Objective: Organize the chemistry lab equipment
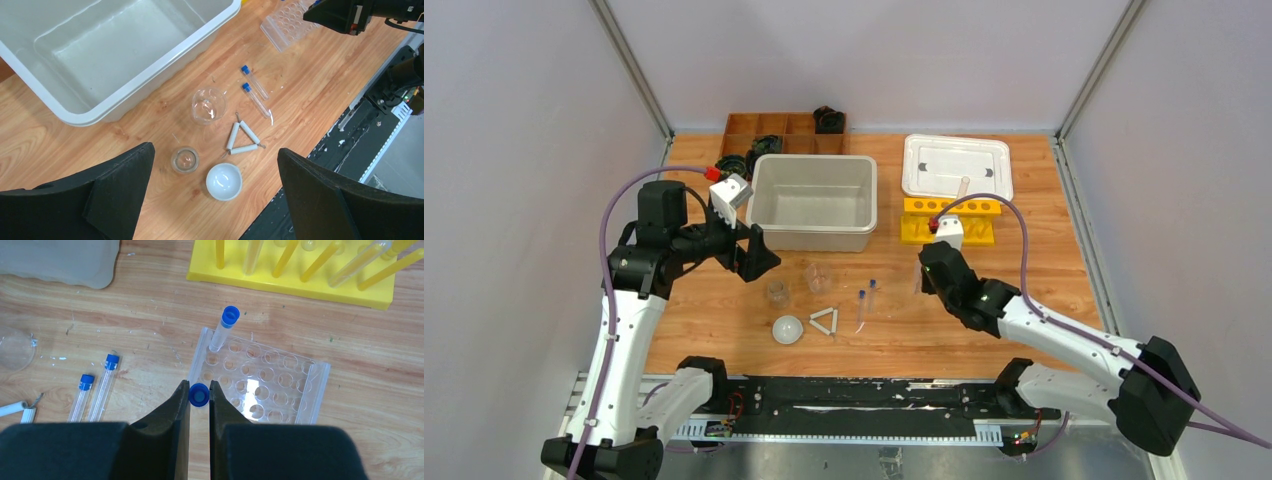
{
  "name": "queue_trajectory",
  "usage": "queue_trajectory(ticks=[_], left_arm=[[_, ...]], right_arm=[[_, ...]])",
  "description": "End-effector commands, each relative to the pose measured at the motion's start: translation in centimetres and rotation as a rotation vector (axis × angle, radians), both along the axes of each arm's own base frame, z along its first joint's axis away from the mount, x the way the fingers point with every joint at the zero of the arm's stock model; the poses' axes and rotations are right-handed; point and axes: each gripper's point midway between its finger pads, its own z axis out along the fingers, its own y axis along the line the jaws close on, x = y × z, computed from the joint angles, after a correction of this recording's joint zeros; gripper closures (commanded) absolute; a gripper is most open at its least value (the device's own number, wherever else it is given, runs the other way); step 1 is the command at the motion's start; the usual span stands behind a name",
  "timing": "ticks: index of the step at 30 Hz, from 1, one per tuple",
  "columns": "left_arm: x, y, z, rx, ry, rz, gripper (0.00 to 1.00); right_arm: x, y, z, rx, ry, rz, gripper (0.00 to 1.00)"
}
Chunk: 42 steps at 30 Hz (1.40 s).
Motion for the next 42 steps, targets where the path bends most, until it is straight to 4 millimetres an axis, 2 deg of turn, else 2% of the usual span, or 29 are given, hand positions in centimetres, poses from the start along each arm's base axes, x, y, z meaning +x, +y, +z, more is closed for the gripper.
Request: queue_trajectory(ticks=[1, 7, 23, 30, 35, 40, 42], left_arm=[[0.1, -0.2, 1.3, -0.012, -0.040, -0.010, 0.00], [0.1, -0.1, 1.3, -0.005, -0.043, -0.004, 0.00], [0.1, -0.1, 1.3, -0.005, -0.048, -0.009, 0.00], [0.2, -0.1, 1.6, -0.003, -0.056, -0.008, 0.00], [0.3, -0.1, 1.7, -0.003, -0.057, -0.008, 0.00], [0.3, -0.1, 1.8, -0.003, -0.059, -0.008, 0.00], [0.3, -0.1, 1.8, -0.003, -0.060, -0.009, 0.00]], right_arm=[[1.3, -0.2, 0.5, 0.001, -0.063, -0.033, 1.00], [1.6, 0.2, -0.5, -0.019, -0.045, -0.027, 1.00], [1.0, -0.2, -3.0, -0.044, 0.004, -0.033, 1.00], [0.4, -0.5, -4.8, -0.051, 0.039, -0.036, 1.00], [0.5, -0.2, -4.9, -0.018, 0.026, -0.045, 1.00], [0.5, -0.3, -3.5, 0.014, 0.001, -0.060, 0.89], [0.4, -0.7, -2.8, 0.024, -0.012, -0.070, 0.81]])
